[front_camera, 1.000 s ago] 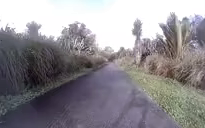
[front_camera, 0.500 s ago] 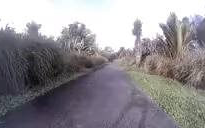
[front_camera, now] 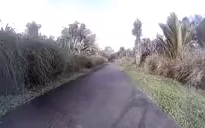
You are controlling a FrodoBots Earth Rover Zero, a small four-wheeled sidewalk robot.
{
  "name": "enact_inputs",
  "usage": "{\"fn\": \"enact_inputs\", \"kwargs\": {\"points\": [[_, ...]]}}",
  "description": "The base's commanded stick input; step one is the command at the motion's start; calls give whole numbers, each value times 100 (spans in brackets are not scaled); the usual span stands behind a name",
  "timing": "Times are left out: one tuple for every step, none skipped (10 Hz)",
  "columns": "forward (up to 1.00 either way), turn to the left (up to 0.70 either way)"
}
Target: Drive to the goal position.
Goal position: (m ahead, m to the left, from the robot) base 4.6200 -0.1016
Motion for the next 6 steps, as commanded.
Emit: {"fn": "enact_inputs", "kwargs": {"points": [[85, -34], [85, -34], [85, -34], [85, -34], [85, -34], [85, -34]]}}
